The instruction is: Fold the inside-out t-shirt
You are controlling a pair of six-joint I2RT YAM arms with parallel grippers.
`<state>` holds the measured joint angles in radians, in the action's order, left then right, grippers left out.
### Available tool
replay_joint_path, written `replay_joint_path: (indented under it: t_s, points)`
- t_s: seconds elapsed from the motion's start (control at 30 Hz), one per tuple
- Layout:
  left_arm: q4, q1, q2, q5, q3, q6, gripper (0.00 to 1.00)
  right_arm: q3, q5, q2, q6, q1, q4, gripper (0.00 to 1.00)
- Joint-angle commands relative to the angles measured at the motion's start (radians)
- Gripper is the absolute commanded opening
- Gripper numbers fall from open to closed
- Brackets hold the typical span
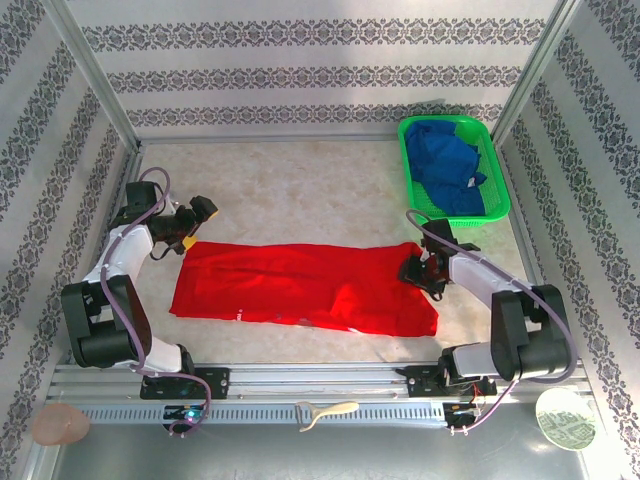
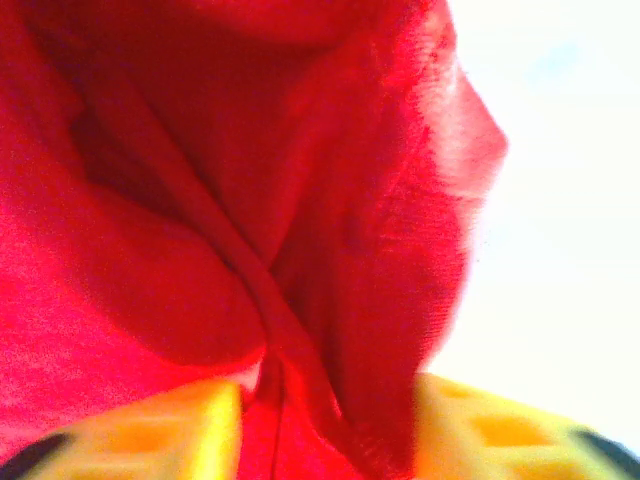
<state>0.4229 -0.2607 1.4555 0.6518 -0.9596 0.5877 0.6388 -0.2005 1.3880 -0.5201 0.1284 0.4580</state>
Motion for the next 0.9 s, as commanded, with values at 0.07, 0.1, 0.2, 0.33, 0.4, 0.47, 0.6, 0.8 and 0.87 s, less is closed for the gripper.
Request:
replay_joint_path:
  t_s: [0.07, 0.1, 0.2, 0.33, 0.4, 0.47, 0.6, 0.8, 0.87]
  points:
    - [-0.001, 0.011, 0.002, 0.011, 0.018, -0.001, 1.00, 0.016, -0.137, 0.054, 0.003, 0.014, -0.053, 0.02]
    - [0.000, 0.011, 0.002, 0.009, 0.020, -0.003, 0.99, 0.014, -0.138, 0.044, 0.000, 0.012, -0.054, 0.00]
    - [0.010, 0.011, 0.007, -0.005, 0.026, -0.016, 1.00, 0.009, -0.135, -0.043, -0.016, -0.010, -0.034, 0.00]
    - [-0.008, 0.012, 0.008, -0.004, 0.060, -0.011, 1.00, 0.030, -0.096, -0.198, -0.021, -0.077, 0.060, 0.00]
    - [-0.017, 0.023, 0.008, -0.006, 0.076, -0.010, 1.00, 0.053, -0.094, -0.247, -0.005, -0.120, 0.113, 0.00]
    - [-0.031, 0.041, 0.006, -0.006, 0.094, -0.001, 1.00, 0.082, -0.087, -0.277, 0.029, -0.161, 0.174, 0.00]
    - [-0.060, 0.094, -0.013, -0.020, 0.126, 0.034, 1.00, 0.120, -0.090, -0.301, 0.079, -0.213, 0.242, 0.00]
    - [-0.078, 0.132, -0.041, -0.077, 0.149, 0.065, 1.00, 0.188, -0.146, -0.305, 0.057, -0.164, 0.262, 0.00]
    - [-0.050, 0.131, -0.029, -0.098, 0.127, 0.041, 1.00, 0.208, -0.130, -0.308, 0.026, -0.102, 0.262, 0.00]
